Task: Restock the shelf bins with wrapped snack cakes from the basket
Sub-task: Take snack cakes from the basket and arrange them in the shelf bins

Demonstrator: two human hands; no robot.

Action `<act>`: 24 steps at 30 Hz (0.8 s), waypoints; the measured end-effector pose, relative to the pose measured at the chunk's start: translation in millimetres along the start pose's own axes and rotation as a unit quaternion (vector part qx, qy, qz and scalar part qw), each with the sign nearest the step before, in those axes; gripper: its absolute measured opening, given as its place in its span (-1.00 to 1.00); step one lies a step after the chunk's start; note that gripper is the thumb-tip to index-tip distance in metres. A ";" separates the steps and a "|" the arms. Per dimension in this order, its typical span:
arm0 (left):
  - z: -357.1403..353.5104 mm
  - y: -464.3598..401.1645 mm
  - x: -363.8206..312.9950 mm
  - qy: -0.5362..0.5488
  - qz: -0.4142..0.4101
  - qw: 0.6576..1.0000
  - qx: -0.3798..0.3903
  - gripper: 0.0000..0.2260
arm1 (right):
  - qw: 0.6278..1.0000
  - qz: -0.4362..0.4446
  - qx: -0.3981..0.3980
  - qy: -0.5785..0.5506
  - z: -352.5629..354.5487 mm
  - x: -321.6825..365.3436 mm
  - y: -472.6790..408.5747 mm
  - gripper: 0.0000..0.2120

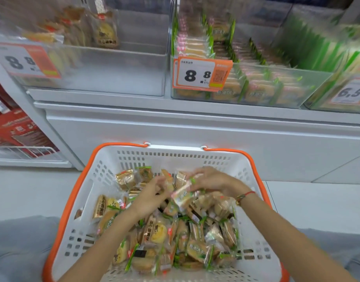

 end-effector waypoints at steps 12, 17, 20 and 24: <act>65.3 34.1 -99.9 0.224 -0.117 0.962 -0.106 -0.90 | 0.962 0.214 -0.149 -0.086 46.7 84.6 57.8 -0.84; 75.0 45.2 -137.7 0.221 -0.211 0.942 -0.140 -0.90 | 0.940 0.303 -0.154 -0.003 48.4 115.8 89.6 -0.78; 91.9 49.7 -169.7 0.180 -0.281 0.926 -0.175 -0.90 | 0.910 0.358 -0.211 0.016 62.7 141.0 112.3 -0.76; 132.1 52.1 -222.6 0.103 -0.362 0.891 -0.253 -0.88 | 0.866 0.405 -0.289 0.050 106.3 174.3 137.3 -0.72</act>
Point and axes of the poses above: each hand's wrist, its own y-axis away from the middle knuckle, its own z-axis out of the back of the hand, x = y × z, the point moved 5 cm from there along -y, towards the middle knuckle, and after that the axes turned 7 degrees about x, right-handed, at the moved point
